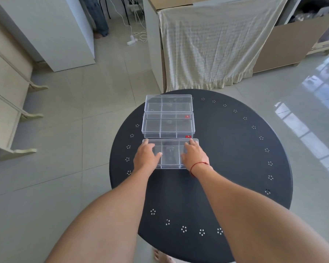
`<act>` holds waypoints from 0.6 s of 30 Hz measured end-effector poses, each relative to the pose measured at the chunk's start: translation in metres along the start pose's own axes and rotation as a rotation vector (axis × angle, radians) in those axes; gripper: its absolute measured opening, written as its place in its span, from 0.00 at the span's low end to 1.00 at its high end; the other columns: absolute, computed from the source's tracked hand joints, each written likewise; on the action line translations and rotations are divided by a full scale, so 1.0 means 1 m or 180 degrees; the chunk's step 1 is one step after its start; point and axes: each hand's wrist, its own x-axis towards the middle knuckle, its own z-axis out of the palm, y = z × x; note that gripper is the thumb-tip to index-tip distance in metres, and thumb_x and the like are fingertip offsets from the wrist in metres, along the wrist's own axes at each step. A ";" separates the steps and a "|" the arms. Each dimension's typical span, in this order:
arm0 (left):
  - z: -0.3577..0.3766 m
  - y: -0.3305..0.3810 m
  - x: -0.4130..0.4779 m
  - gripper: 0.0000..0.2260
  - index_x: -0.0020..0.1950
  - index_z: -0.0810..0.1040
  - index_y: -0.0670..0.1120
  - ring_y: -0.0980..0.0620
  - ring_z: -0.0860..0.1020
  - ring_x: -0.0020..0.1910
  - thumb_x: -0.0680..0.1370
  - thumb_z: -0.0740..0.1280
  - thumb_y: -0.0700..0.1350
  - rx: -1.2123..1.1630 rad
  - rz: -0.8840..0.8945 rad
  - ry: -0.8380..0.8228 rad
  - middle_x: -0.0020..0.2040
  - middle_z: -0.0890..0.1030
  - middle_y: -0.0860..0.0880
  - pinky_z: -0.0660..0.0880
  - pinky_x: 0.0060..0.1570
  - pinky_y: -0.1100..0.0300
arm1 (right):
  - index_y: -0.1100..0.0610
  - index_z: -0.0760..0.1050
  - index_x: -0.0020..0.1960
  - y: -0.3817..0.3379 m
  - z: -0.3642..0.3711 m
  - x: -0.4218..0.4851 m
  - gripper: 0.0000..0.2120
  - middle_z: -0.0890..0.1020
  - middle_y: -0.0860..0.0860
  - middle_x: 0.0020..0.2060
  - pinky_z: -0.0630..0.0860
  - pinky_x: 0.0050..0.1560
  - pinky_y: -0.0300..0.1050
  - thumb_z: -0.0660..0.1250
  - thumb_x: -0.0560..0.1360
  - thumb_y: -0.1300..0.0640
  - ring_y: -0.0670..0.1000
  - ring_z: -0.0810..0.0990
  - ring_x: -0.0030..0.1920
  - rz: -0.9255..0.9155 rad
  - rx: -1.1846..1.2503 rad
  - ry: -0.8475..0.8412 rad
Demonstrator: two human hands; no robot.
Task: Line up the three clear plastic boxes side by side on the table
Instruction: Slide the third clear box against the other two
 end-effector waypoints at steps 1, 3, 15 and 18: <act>0.000 0.000 0.001 0.21 0.71 0.72 0.45 0.48 0.65 0.75 0.79 0.67 0.49 0.0048 0.0026 -0.0043 0.79 0.61 0.49 0.69 0.66 0.51 | 0.59 0.68 0.70 -0.002 0.001 0.002 0.20 0.63 0.52 0.75 0.71 0.68 0.52 0.60 0.80 0.56 0.54 0.64 0.75 0.0000 0.0011 -0.0012; 0.000 0.002 0.001 0.18 0.69 0.74 0.43 0.48 0.64 0.75 0.80 0.64 0.47 0.0140 0.0068 -0.0029 0.78 0.62 0.49 0.69 0.66 0.52 | 0.59 0.66 0.72 -0.005 0.003 0.006 0.21 0.60 0.53 0.77 0.70 0.70 0.52 0.60 0.80 0.56 0.55 0.61 0.76 -0.0030 0.0013 -0.0040; -0.001 0.004 0.014 0.18 0.70 0.73 0.43 0.49 0.63 0.76 0.81 0.62 0.47 0.0206 0.0207 -0.0039 0.78 0.62 0.48 0.69 0.66 0.52 | 0.60 0.58 0.76 -0.007 -0.002 0.020 0.29 0.55 0.55 0.78 0.60 0.77 0.51 0.62 0.79 0.54 0.56 0.55 0.78 -0.0138 -0.0042 -0.0210; -0.001 0.003 0.016 0.18 0.71 0.73 0.43 0.49 0.63 0.76 0.81 0.62 0.47 0.0215 0.0194 -0.0061 0.78 0.61 0.48 0.69 0.66 0.53 | 0.60 0.58 0.77 -0.008 -0.003 0.022 0.29 0.55 0.55 0.78 0.60 0.77 0.51 0.62 0.79 0.53 0.56 0.55 0.78 -0.0138 -0.0074 -0.0209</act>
